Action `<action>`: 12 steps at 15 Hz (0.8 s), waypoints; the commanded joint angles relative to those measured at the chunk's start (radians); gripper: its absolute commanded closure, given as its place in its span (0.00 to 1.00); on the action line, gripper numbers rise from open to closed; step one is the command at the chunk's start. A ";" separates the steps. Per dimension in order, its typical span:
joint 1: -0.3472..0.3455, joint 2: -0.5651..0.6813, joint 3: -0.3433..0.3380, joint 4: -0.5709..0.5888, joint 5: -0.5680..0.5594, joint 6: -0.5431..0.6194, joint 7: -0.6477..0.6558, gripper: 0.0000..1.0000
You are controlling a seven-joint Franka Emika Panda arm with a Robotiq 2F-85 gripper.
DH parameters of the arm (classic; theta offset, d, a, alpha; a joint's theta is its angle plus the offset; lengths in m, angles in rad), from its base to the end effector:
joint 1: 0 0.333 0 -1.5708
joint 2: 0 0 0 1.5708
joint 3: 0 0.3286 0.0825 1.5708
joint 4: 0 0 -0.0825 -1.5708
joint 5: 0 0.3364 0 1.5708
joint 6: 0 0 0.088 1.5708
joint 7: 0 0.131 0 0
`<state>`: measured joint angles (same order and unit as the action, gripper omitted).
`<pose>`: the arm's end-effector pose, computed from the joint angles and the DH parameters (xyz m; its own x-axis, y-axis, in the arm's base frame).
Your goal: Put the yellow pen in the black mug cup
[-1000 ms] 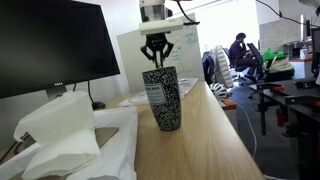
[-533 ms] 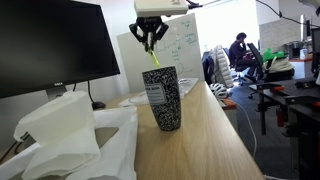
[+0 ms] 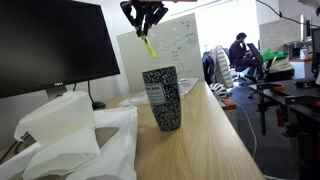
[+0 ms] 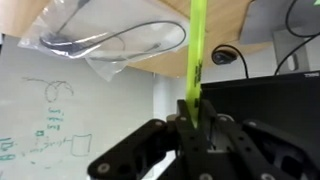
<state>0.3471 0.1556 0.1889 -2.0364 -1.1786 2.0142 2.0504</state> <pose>0.5093 0.2118 0.4114 0.3571 -0.4237 0.8324 -0.7584 -0.6518 -0.0064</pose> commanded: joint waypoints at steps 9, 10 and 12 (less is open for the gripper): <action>0.054 0.049 0.118 -0.061 -0.303 -0.105 0.191 0.95; 0.056 0.055 0.125 -0.067 -0.319 -0.116 0.198 0.95; 0.066 0.072 0.134 -0.079 -0.360 -0.157 0.226 0.95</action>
<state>0.4031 0.2142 0.3094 -2.1018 -1.4770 1.9251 2.2258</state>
